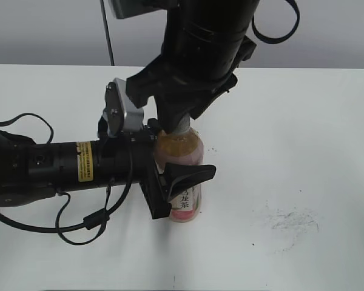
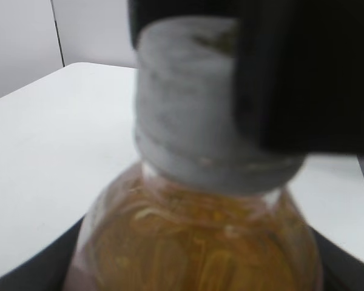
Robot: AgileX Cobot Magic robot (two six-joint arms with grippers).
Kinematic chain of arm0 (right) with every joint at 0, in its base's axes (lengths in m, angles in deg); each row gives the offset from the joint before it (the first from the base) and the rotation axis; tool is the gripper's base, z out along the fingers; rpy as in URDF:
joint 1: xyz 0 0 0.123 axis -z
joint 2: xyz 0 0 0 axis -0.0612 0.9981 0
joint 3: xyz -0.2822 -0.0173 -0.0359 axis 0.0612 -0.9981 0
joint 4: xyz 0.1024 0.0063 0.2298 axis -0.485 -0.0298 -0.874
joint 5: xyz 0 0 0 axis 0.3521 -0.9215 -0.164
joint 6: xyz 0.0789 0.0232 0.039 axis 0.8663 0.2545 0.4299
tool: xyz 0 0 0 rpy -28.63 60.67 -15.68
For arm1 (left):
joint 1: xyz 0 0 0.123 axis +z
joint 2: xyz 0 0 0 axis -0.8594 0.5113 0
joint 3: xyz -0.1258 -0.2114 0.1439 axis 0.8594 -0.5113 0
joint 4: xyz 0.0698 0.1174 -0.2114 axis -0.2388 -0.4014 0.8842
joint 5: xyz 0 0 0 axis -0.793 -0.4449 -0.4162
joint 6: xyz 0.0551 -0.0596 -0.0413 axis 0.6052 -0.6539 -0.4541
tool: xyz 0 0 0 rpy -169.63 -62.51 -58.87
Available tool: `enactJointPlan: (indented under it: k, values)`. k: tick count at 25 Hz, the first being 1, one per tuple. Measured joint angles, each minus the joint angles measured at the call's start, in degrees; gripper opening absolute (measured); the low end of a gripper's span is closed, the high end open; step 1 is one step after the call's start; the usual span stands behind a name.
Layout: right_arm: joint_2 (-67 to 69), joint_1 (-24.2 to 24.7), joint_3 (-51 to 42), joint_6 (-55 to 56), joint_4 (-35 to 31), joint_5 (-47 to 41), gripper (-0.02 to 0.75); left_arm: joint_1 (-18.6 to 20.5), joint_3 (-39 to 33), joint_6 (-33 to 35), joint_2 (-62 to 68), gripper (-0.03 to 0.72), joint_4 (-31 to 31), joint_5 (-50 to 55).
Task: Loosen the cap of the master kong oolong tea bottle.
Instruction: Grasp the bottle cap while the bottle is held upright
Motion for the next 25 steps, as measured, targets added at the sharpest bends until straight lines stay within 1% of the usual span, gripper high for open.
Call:
enactJointPlan:
  k: [2,3,7,11,15,25]
  values:
    - [0.0,0.0,0.0,-1.0,-0.1,0.0,0.286,0.0,0.0,0.0,0.0,0.447,0.0,0.0]
    - [0.0,-0.1,0.0,-1.7,-0.1,0.0,0.269,0.0,0.0,0.0,0.0,0.447,0.0,0.0]
    - [0.0,-0.1,0.0,-5.1,-0.1,0.0,0.269,0.0,0.0,0.0,0.0,0.447,0.1,0.0]
    - [0.0,-0.1,0.0,-11.2,-0.1,0.1,0.269,0.0,0.0,0.0,0.0,0.447,0.2,0.0]
    - [0.0,-0.1,0.0,-22.7,-0.6,0.2,0.269,0.0,0.0,0.0,0.0,0.447,0.1,0.0]
    - [0.0,0.3,0.0,-59.0,-2.8,0.0,0.269,0.0,-0.1,0.4,-0.1,0.447,-0.8,0.2]
